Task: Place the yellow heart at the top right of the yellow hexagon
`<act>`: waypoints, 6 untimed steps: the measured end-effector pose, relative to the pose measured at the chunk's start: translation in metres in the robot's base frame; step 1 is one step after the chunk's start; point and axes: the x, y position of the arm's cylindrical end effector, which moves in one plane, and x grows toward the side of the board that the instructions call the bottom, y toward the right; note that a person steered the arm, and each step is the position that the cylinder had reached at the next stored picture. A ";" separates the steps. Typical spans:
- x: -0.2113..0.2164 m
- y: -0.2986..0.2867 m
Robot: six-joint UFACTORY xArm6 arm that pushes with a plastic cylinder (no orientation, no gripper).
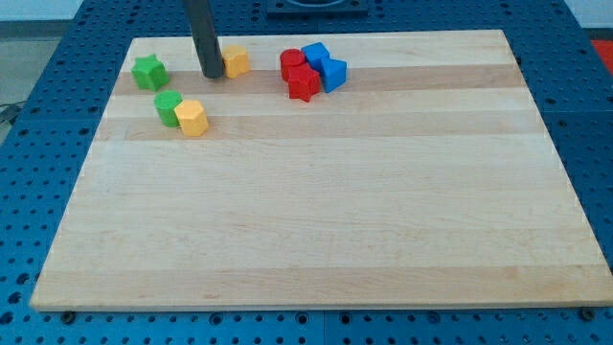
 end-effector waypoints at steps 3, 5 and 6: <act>-0.041 -0.044; -0.073 0.000; -0.064 0.012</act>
